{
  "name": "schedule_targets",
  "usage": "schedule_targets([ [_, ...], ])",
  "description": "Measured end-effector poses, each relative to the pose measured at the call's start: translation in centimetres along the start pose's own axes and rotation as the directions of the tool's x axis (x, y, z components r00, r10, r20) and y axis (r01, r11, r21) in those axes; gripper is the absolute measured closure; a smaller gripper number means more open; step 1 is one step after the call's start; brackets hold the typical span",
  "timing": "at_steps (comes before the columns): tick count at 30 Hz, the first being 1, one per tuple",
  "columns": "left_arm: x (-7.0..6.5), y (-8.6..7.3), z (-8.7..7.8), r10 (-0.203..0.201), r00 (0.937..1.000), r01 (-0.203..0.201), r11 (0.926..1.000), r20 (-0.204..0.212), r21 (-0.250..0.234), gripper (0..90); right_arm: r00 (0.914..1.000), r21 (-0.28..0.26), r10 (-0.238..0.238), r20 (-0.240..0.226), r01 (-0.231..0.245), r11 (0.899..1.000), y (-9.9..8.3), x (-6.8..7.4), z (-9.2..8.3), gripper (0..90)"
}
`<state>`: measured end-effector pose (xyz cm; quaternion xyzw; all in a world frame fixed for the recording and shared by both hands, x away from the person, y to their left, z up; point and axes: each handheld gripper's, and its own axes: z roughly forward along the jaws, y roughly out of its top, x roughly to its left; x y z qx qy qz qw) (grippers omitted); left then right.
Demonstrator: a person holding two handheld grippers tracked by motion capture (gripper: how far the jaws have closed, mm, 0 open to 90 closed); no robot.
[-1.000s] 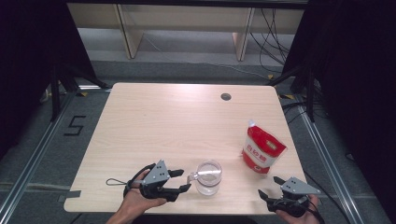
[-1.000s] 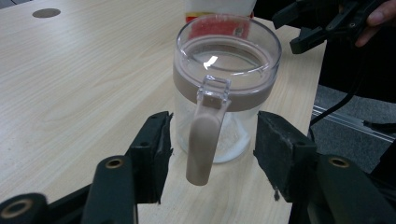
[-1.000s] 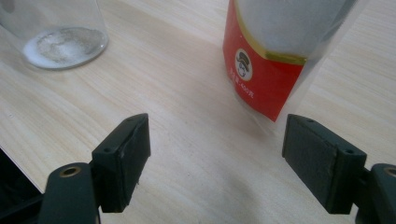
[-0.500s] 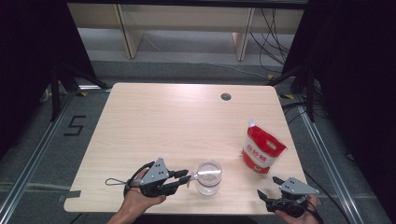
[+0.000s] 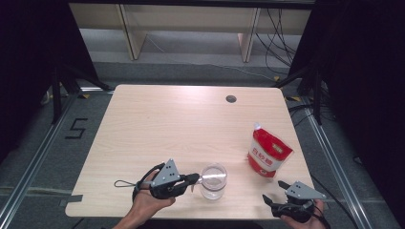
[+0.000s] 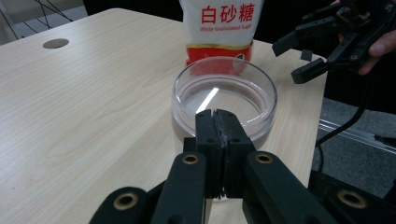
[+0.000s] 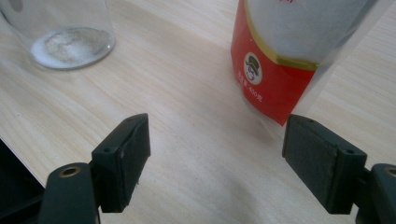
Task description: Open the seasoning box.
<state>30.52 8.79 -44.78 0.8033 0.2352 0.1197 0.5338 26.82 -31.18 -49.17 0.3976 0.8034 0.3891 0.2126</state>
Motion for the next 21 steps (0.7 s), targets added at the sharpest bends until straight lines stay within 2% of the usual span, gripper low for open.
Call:
schedule_targets([
  [2, 0.0, 0.0, 0.0, -0.005, 1.0000, 0.005, 1.0000, -0.002, -0.001, 87.9, 1.0000, 0.005, -0.004, -0.001, 0.004, 1.000, 0.0, 0.0, 0.0, 24.2],
  [3, 0.0, 0.0, 0.0, 0.015, 0.9999, -0.015, 0.9999, -0.002, 0.001, 87.8, 1.0000, 0.006, -0.003, 0.000, 0.003, 1.000, 0.0, 0.1, 0.0, 24.2],
  [4, 0.0, 0.0, 0.0, 0.013, 0.9999, -0.013, 0.9999, -0.001, 0.000, 87.8, 0.9999, 0.003, -0.010, 0.004, 0.010, 1.000, 0.0, 0.1, 0.0, 24.2],
  [6, 0.0, -0.1, 0.0, 0.012, 0.9999, -0.012, 0.9999, -0.005, -0.002, 87.8, 1.0000, 0.003, 0.002, 0.002, -0.002, 1.000, 0.1, 0.2, 0.0, 24.2],
  [7, 0.0, -0.1, 0.0, 0.012, 0.9999, -0.012, 0.9999, -0.005, -0.002, 87.8, 0.9997, -0.013, -0.022, 0.012, 0.022, 1.000, 0.1, 0.1, 0.0, 24.2],
  [8, 0.0, -0.1, 0.0, -0.002, 1.0000, 0.002, 1.0000, -0.005, -0.003, 87.8, 0.9997, -0.013, -0.022, 0.012, 0.022, 1.000, 0.1, 0.1, 0.0, 24.2],
  [9, 0.0, -0.1, -0.1, -0.002, 1.0000, 0.002, 1.0000, -0.005, -0.002, 87.8, 1.0000, -0.001, 0.000, -0.006, 0.000, 1.000, 0.1, 0.2, 0.0, 24.2],
  [10, 0.0, -0.1, -0.1, 0.000, 1.0000, 0.000, 1.0000, -0.006, -0.004, 87.8, 0.9999, -0.004, -0.012, 0.005, 0.012, 1.000, 0.1, 0.2, 0.0, 24.2],
  [11, 0.0, -0.2, -0.1, -0.010, 0.9999, 0.010, 0.9999, -0.005, -0.005, 87.8, 1.0000, 0.005, -0.004, -0.006, 0.004, 1.000, 0.2, 0.3, -0.1, 24.3],
  [12, -0.1, -0.2, -0.1, -0.015, 0.9999, 0.015, 0.9999, -0.005, -0.006, 87.8, 0.9997, -0.003, -0.022, -0.006, 0.022, 1.000, 0.2, 0.2, 0.0, 24.3],
  [13, 0.0, -0.2, -0.1, -0.008, 0.9999, 0.008, 0.9999, -0.007, -0.007, 87.8, 0.9998, -0.015, -0.020, 0.008, 0.020, 1.000, 0.2, 0.3, 0.0, 24.3],
  [14, 0.0, -0.2, -0.1, -0.007, 1.0000, 0.007, 1.0000, -0.004, -0.007, 87.8, 0.9993, -0.026, -0.036, 0.000, 0.036, 0.999, 0.3, 0.2, 0.0, 24.3],
  [15, 0.0, -0.2, -0.1, -0.007, 1.0000, 0.007, 1.0000, -0.004, -0.007, 87.8, 0.9999, -0.009, -0.014, -0.004, 0.014, 1.000, 0.3, 0.4, -0.1, 24.4],
  [16, 0.0, -0.3, -0.1, -0.016, 0.9998, 0.016, 0.9998, -0.006, -0.010, 87.8, 0.9999, -0.009, -0.014, -0.004, 0.014, 1.000, 0.3, 0.4, -0.1, 24.4],
  [17, 0.0, -0.3, -0.1, -0.003, 1.0000, 0.003, 0.9999, -0.006, -0.011, 87.8, 1.0000, -0.015, -0.007, -0.006, 0.007, 1.000, 0.3, 0.5, -0.1, 24.5],
  [18, 0.1, -0.3, -0.1, -0.005, 1.0000, 0.005, 0.9999, -0.006, -0.009, 87.8, 0.9994, -0.038, -0.034, -0.007, 0.034, 0.999, 0.5, 0.5, -0.1, 25.2],
  [20, 0.0, -0.4, -0.1, -0.026, 0.9997, 0.026, 0.9996, -0.005, -0.013, 87.7, 0.9969, -0.081, -0.045, -0.064, 0.040, 0.996, 0.8, 1.1, -0.1, 35.5],
  [21, 0.0, -0.3, -0.1, -0.017, 0.9998, 0.017, 0.9997, -0.008, -0.015, 87.6, 0.9956, -0.103, -0.067, -0.065, 0.061, 0.993, 1.0, 1.2, -0.2, 37.5],
])
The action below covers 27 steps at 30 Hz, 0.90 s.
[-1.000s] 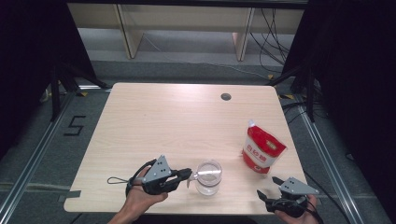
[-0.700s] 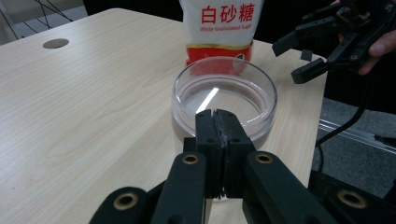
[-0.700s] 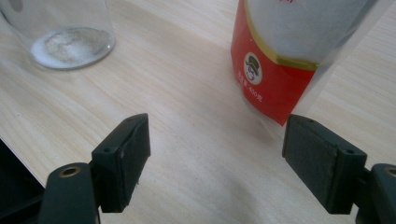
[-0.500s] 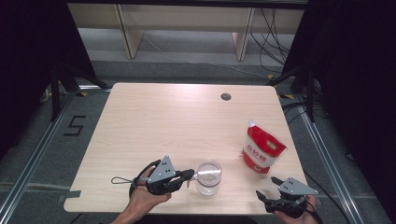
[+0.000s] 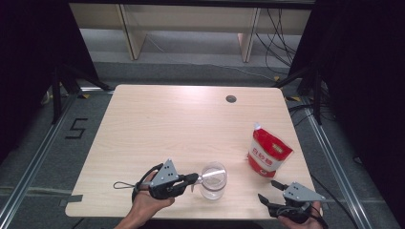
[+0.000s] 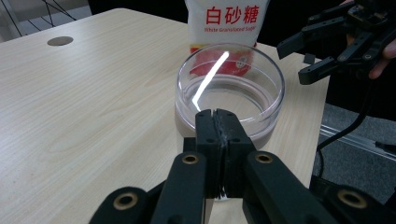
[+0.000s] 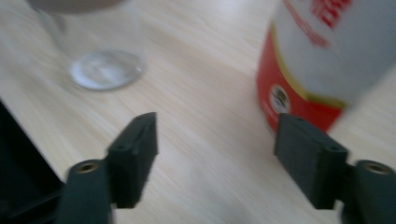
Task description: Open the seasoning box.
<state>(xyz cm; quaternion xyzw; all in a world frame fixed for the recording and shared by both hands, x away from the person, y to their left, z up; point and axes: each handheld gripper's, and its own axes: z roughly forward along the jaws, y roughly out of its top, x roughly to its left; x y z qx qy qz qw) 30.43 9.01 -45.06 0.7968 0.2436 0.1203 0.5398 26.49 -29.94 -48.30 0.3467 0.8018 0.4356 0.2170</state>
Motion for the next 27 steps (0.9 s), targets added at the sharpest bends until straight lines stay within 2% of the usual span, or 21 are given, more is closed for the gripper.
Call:
schedule_targets([
  [1, 0.0, 0.0, 0.0, 0.000, 1.0000, 0.000, 1.0000, 0.000, 0.000, 87.7, 0.9998, -0.023, -0.020, -0.004, 0.020, 1.000, 0.3, 0.2, -0.1, 41.4],
  [2, 0.0, 0.0, 0.0, 0.004, 1.0000, -0.004, 1.0000, 0.000, 0.000, 87.7, 0.9998, -0.046, -0.016, -0.010, 0.016, 0.999, 0.5, 0.4, -0.1, 47.0],
  [3, 0.0, 0.0, 0.0, 0.004, 1.0000, -0.004, 1.0000, 0.002, 0.001, 87.7, 0.9992, -0.062, -0.001, -0.040, -0.002, 0.998, 0.8, 0.7, -0.1, 48.3],
  [5, 0.2, 0.0, 0.0, 0.018, 0.9998, -0.018, 0.9998, 0.010, 0.006, 87.7, 0.9975, -0.090, -0.021, -0.068, 0.015, 0.996, 1.2, 1.0, 0.1, 55.0],
  [6, 0.0, -0.1, 0.0, -0.009, 0.9999, 0.009, 0.9999, 0.005, 0.006, 87.7, 0.9968, -0.096, -0.032, -0.074, 0.025, 0.995, 1.4, 1.3, 0.2, 56.5],
  [8, 0.1, -0.1, 0.0, -0.003, 1.0000, 0.003, 1.0000, 0.001, 0.006, 87.6, 0.9967, -0.102, -0.035, -0.073, 0.027, 0.994, 1.6, 1.5, 0.3, 59.4],
  [9, 0.1, -0.1, 0.0, -0.004, 1.0000, 0.004, 1.0000, 0.000, 0.006, 87.6, 0.9944, -0.127, -0.055, -0.091, 0.044, 0.991, 2.1, 1.8, 0.6, 62.5],
  [10, 0.2, -0.1, 0.0, 0.017, 0.9998, -0.017, 0.9999, 0.010, 0.000, 87.5, 0.9949, -0.138, -0.037, -0.094, 0.024, 0.990, 2.3, 2.1, 0.6, 65.4],
  [11, 0.3, -0.1, 0.1, 0.018, 0.9997, -0.018, 0.9998, 0.014, -0.004, 87.5, 0.9918, -0.152, -0.030, -0.124, 0.011, 0.988, 2.7, 2.2, 0.8, 66.9],
  [12, 0.2, -0.2, 0.1, 0.007, 0.9999, -0.007, 1.0000, 0.014, -0.004, 87.4, 0.9913, -0.154, -0.016, -0.130, -0.004, 0.988, 2.9, 2.6, 0.9, 67.7],
  [13, 0.1, -0.2, 0.2, -0.015, 0.9998, 0.016, 0.9999, 0.011, -0.006, 87.3, 0.9892, -0.172, -0.045, -0.139, 0.021, 0.985, 3.3, 2.6, 1.2, 69.5],
  [14, 0.1, -0.2, 0.2, -0.015, 0.9998, 0.016, 0.9999, 0.011, -0.006, 87.4, 0.9888, -0.180, -0.071, -0.131, 0.046, 0.983, 3.6, 2.8, 1.4, 70.7],
  [15, 0.1, -0.2, 0.1, -0.013, 0.9999, 0.013, 0.9999, 0.011, -0.005, 87.4, 0.9888, -0.180, -0.071, -0.131, 0.046, 0.983, 3.6, 2.8, 1.4, 70.7],
  [16, 0.1, -0.2, 0.1, -0.014, 0.9998, 0.014, 0.9999, 0.012, -0.006, 87.4, 0.9849, -0.187, -0.080, -0.153, 0.051, 0.981, 4.2, 3.5, 1.8, 74.2],
  [18, 0.1, -0.2, 0.1, -0.014, 0.9998, 0.014, 0.9999, 0.011, -0.005, 87.4, 0.9823, -0.205, -0.095, -0.162, 0.061, 0.977, 4.8, 4.0, 2.4, 77.4],
  [19, 0.1, -0.2, 0.1, -0.014, 0.9998, 0.014, 0.9999, 0.011, -0.005, 87.3, 0.9833, -0.180, -0.091, -0.158, 0.062, 0.982, 5.0, 4.2, 2.5, 78.0],
  [22, 0.2, -0.2, 0.1, -0.017, 0.9997, 0.017, 0.9999, 0.015, -0.001, 87.3, 0.9738, -0.189, -0.143, -0.177, 0.109, 0.976, 5.4, 4.4, 3.6, 80.5],
  [26, 0.2, -0.2, 0.1, -0.019, 0.9997, 0.019, 0.9998, 0.016, -0.002, 87.2, 0.9712, -0.197, -0.150, -0.185, 0.113, 0.974, 5.9, 4.7, 4.2, 84.3],
  [27, 0.2, -0.2, 0.1, -0.017, 0.9997, 0.017, 0.9999, 0.016, -0.002, 87.2, 0.9658, -0.210, -0.165, -0.200, 0.123, 0.970, 6.2, 4.8, 4.6, 85.5],
])
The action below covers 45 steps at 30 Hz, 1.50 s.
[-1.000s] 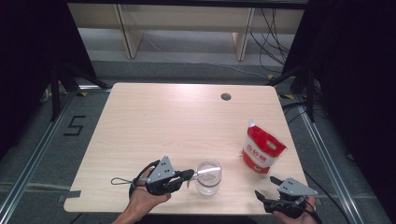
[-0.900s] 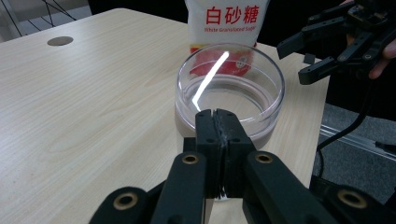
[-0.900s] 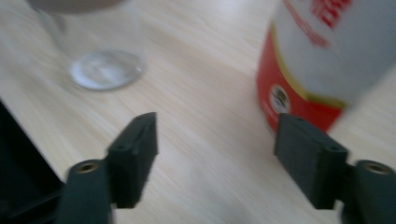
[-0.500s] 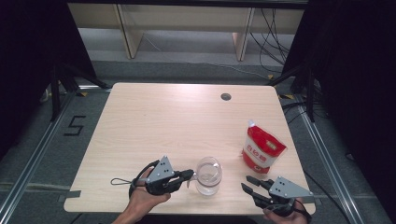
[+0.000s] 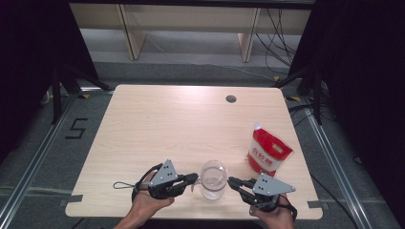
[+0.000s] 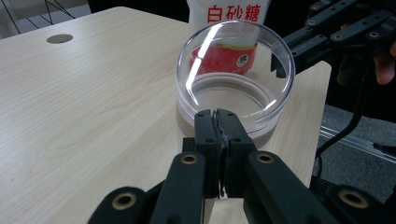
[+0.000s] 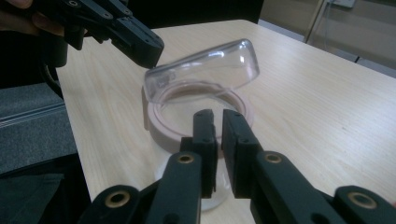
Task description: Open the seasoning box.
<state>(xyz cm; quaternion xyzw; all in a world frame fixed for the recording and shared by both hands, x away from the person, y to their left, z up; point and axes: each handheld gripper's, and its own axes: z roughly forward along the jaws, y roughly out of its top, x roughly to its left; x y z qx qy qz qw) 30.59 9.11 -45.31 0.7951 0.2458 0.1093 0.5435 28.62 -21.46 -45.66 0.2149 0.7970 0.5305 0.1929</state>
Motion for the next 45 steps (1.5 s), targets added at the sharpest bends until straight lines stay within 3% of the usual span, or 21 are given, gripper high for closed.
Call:
schedule_targets([
  [10, 0.0, -0.1, 0.0, 0.016, 0.9999, -0.015, 0.9999, -0.007, 0.007, 85.2, 0.9997, -0.011, -0.022, -0.004, 0.022, 1.000, 0.9, 0.3, 0.8, 87.5],
  [16, 0.2, -0.3, -0.4, -0.013, 0.9999, 0.013, 0.9999, -0.011, -0.009, 78.5, 0.9998, -0.024, -0.016, -0.011, 0.016, 1.000, 1.0, 0.4, 1.0, 87.4],
  [20, 0.6, -0.5, -1.0, -0.039, 0.9992, 0.039, 0.9990, 0.013, -0.021, 67.9, 0.9996, -0.030, -0.028, -0.004, 0.028, 0.999, 1.1, 0.5, 1.1, 86.9],
  [25, 0.8, -1.2, -1.8, -0.066, 0.9978, 0.066, 0.9978, 0.003, 0.006, 51.2, 0.9997, -0.027, -0.024, -0.007, 0.024, 0.999, 1.3, 0.7, 1.2, 86.4],
  [27, 0.9, -1.4, -1.9, -0.059, 0.9983, 0.059, 0.9982, 0.001, 0.015, 46.4, 0.9996, -0.027, -0.025, -0.008, 0.025, 0.999, 1.3, 0.7, 1.2, 86.4],
  [28, 0.9, -1.9, -2.1, -0.060, 0.9982, 0.060, 0.9977, -0.008, 0.030, 43.6, 0.9998, -0.042, -0.021, 0.004, 0.021, 0.999, 1.3, 0.8, 1.3, 86.3],
  [30, 0.9, -2.4, -2.4, -0.054, 0.9982, 0.056, 0.9969, -0.025, 0.056, 39.7, 0.9996, -0.043, -0.019, -0.020, 0.019, 0.999, 1.4, 0.8, 1.4, 86.3],
  [35, 1.4, -3.4, -3.2, -0.057, 0.9970, 0.061, 0.9948, -0.053, 0.081, 31.3, 0.9997, -0.053, -0.024, -0.006, 0.024, 0.998, 1.5, 1.0, 1.5, 86.3],
  [36, 1.5, -3.6, -3.4, -0.045, 0.9971, 0.050, 0.9950, -0.061, 0.086, 29.7, 0.9986, -0.057, -0.053, -0.005, 0.052, 0.997, 1.6, 0.9, 1.6, 86.2],
  [37, 1.6, -3.7, -3.5, -0.052, 0.9966, 0.057, 0.9944, -0.065, 0.089, 28.5, 0.9996, -0.043, -0.023, -0.017, 0.023, 0.999, 1.6, 1.1, 1.5, 86.2],
  [39, 1.8, -3.9, -3.7, -0.050, 0.9965, 0.056, 0.9941, -0.068, 0.093, 25.3, 0.9998, -0.055, -0.016, -0.011, 0.015, 0.998, 1.6, 1.2, 1.6, 86.1],
  [41, 2.1, -4.4, -4.1, -0.076, 0.9942, 0.083, 0.9920, -0.076, 0.095, 22.1, 0.9994, -0.051, -0.028, -0.021, 0.027, 0.998, 1.8, 1.3, 1.7, 86.1],
  [44, 2.6, -4.8, -4.7, -0.079, 0.9918, 0.089, 0.9910, -0.101, 0.100, 18.2, 0.9994, -0.056, -0.022, -0.027, 0.021, 0.998, 1.9, 1.5, 1.8, 86.0],
  [45, 2.8, -4.9, -4.9, -0.088, 0.9901, 0.100, 0.9895, -0.109, 0.105, 17.5, 0.9989, -0.060, -0.039, -0.025, 0.038, 0.998, 2.0, 1.4, 1.9, 85.7],
])
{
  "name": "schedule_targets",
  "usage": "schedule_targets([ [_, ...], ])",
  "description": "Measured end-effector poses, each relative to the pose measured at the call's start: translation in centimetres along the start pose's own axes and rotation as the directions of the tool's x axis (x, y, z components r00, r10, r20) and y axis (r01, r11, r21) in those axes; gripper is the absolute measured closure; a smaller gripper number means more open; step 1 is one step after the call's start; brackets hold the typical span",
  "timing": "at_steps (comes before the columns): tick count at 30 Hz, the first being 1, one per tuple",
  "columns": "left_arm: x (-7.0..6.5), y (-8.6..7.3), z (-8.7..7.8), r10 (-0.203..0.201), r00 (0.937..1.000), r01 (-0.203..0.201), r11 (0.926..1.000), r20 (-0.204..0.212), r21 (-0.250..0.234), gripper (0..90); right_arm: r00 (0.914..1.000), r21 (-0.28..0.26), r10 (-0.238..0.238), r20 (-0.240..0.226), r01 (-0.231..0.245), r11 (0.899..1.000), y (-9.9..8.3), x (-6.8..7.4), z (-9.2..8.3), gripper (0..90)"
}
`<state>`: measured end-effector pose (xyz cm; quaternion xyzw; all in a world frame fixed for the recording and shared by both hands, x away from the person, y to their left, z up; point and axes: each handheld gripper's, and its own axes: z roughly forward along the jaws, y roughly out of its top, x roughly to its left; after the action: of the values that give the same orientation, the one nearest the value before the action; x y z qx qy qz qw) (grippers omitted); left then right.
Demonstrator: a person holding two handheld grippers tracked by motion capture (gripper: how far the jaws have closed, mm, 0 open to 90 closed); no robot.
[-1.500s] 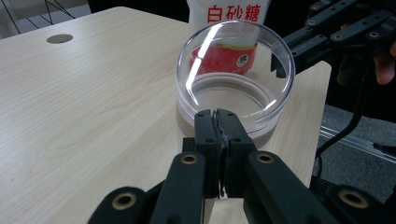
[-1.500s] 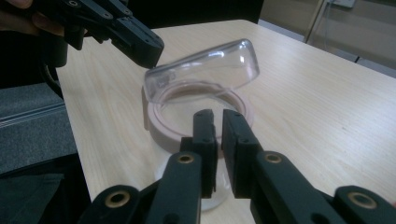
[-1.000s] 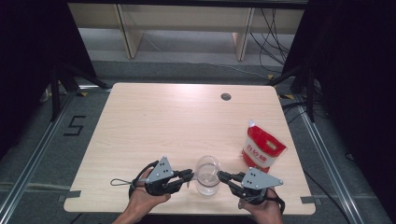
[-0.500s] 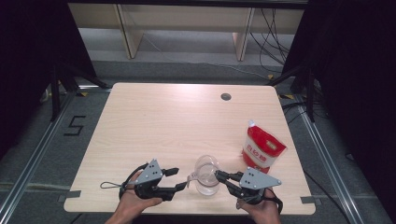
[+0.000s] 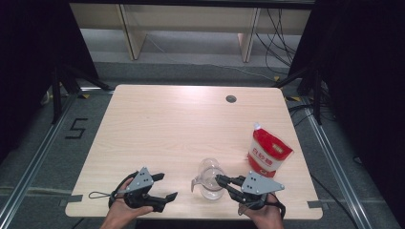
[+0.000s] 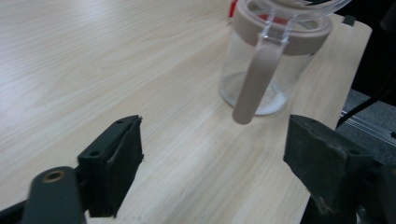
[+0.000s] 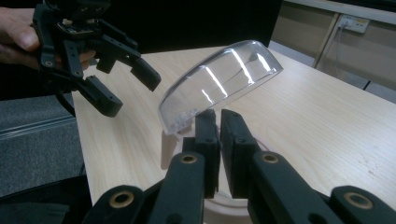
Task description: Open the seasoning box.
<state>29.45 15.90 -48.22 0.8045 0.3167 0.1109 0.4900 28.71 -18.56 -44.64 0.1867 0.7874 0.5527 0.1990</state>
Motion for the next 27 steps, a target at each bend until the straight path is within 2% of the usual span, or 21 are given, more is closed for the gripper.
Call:
schedule_targets([
  [2, 0.1, -0.3, -0.2, -0.011, 0.9998, 0.011, 0.9999, -0.014, -0.009, 17.4, 1.0000, -0.004, 0.008, -0.003, -0.008, 1.000, 0.1, 0.2, 0.1, 85.4],
  [5, 0.3, -0.6, -0.3, 0.000, 0.9999, 0.000, 1.0000, -0.017, -0.003, 16.4, 1.0000, -0.003, 0.000, 0.000, 0.000, 1.000, 0.1, 0.3, 0.3, 85.3],
  [7, 0.3, -0.7, -0.4, -0.011, 0.9998, 0.011, 0.9999, -0.014, -0.009, 16.4, 1.0000, 0.002, -0.007, -0.006, 0.007, 1.000, 0.1, 0.3, 0.3, 85.2],
  [11, 0.4, -0.9, -0.5, -0.010, 0.9996, 0.010, 0.9998, -0.026, -0.017, 16.4, 0.9999, -0.007, 0.003, -0.010, -0.003, 1.000, 0.2, 0.6, 0.6, 84.9],
  [12, 0.4, -1.0, -0.5, -0.006, 0.9993, 0.006, 0.9999, -0.036, -0.010, 16.4, 1.0000, -0.015, -0.007, -0.003, 0.007, 1.000, 0.2, 0.8, 0.7, 84.8],
  [13, 0.5, -1.0, -0.5, 0.007, 0.9993, -0.007, 1.0000, -0.038, -0.005, 16.4, 0.9998, -0.012, -0.002, -0.018, 0.002, 1.000, 0.2, 0.9, 0.7, 84.6],
  [14, 0.5, -1.0, -0.5, 0.000, 0.9993, 0.000, 1.0000, -0.038, -0.006, 16.4, 0.9996, -0.011, -0.005, -0.027, 0.004, 1.000, 0.2, 0.9, 0.8, 84.6],
  [16, 0.5, -1.0, -0.5, 0.000, 0.9991, 0.000, 1.0000, -0.043, -0.004, 16.4, 0.9998, -0.014, -0.018, -0.011, 0.018, 1.000, 0.2, 0.9, 0.8, 84.5],
  [18, 0.4, -1.0, -0.4, -0.008, 0.9994, 0.007, 0.9998, -0.034, -0.016, 16.4, 0.9991, -0.006, -0.013, -0.041, 0.013, 1.000, 0.3, 1.2, 1.1, 83.9],
  [19, 0.4, -1.0, -0.4, -0.008, 0.9994, 0.007, 0.9998, -0.034, -0.016, 16.4, 0.9994, -0.003, -0.010, -0.032, 0.010, 1.000, 0.2, 1.4, 1.2, 83.9],
  [22, 0.5, -1.0, -0.4, 0.007, 0.9995, -0.007, 1.0000, -0.032, 0.000, 16.4, 0.9983, 0.000, -0.016, -0.056, 0.016, 1.000, 0.2, 1.6, 1.5, 83.8],
  [27, 0.5, -1.0, -0.5, 0.006, 0.9993, -0.006, 1.0000, -0.036, -0.002, 16.4, 0.9984, 0.004, -0.006, -0.056, 0.007, 1.000, 0.2, 1.9, 1.7, 82.5],
])
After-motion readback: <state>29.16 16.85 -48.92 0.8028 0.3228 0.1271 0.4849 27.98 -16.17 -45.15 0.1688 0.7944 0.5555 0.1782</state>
